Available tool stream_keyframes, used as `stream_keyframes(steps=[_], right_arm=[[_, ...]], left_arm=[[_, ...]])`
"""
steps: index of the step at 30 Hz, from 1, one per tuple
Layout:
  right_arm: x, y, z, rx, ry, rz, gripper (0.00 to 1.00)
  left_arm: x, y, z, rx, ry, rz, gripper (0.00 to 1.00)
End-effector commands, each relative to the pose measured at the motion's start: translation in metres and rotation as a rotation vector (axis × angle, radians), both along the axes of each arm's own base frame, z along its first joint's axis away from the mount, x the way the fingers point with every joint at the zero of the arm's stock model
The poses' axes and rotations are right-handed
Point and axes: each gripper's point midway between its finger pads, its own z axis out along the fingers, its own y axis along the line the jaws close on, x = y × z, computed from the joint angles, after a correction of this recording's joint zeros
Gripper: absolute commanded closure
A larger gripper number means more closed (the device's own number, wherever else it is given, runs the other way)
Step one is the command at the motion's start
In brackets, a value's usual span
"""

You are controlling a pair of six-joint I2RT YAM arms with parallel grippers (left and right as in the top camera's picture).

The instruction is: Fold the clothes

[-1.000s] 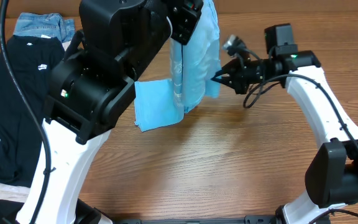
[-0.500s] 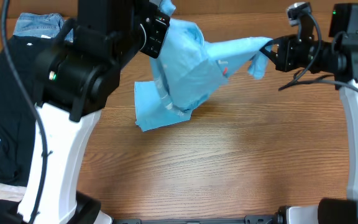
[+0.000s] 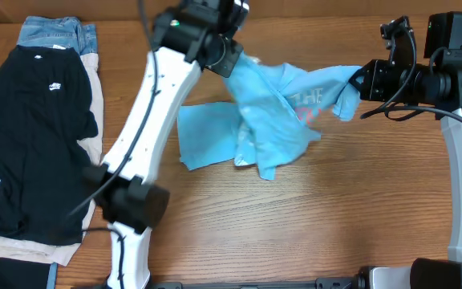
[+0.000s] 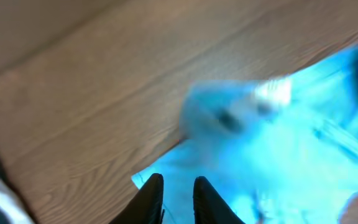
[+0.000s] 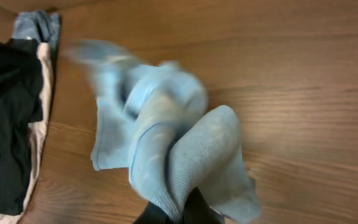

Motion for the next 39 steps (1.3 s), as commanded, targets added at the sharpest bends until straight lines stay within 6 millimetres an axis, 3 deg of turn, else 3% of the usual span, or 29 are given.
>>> stream_keyframes(steps=[1, 6, 12, 18, 21, 24, 30, 36, 39], right_arm=[[0.003, -0.005, -0.003, -0.020, 0.009, -0.024, 0.96], [0.004, -0.008, -0.005, -0.035, 0.010, -0.034, 0.96], [0.004, -0.009, -0.004, -0.037, 0.009, -0.034, 0.96], [0.004, -0.010, -0.006, -0.046, 0.013, -0.037, 0.96], [0.002, -0.010, -0.006, -0.046, 0.019, -0.037, 0.96], [0.002, -0.010, -0.006, -0.046, 0.020, -0.037, 0.96], [0.003, -0.010, -0.006, -0.046, 0.019, -0.036, 0.96], [0.002, -0.010, -0.006, -0.048, 0.019, -0.034, 0.96], [0.002, -0.010, -0.006, -0.048, 0.018, -0.034, 0.96]], left_arm=[[0.014, 0.002, -0.022, -0.024, 0.034, 0.048, 0.74], [0.011, -0.023, -0.016, -0.154, 0.051, -0.031, 0.64], [-0.038, -0.090, -0.008, -0.383, 0.201, -0.278, 0.55], [-0.064, -0.150, -0.019, -0.392, 0.199, -0.378, 0.51], [-0.067, -0.172, -0.028, -0.401, 0.188, -0.326, 0.47], [-0.071, -0.179, -0.044, -0.412, 0.224, -0.246, 0.46], [-0.075, -0.183, -0.078, -0.465, 0.319, -0.135, 0.34], [-0.072, -0.179, -0.085, -0.481, 0.345, -0.060, 0.22], [-0.066, -0.173, -0.089, -0.471, 0.336, 0.007, 0.21]])
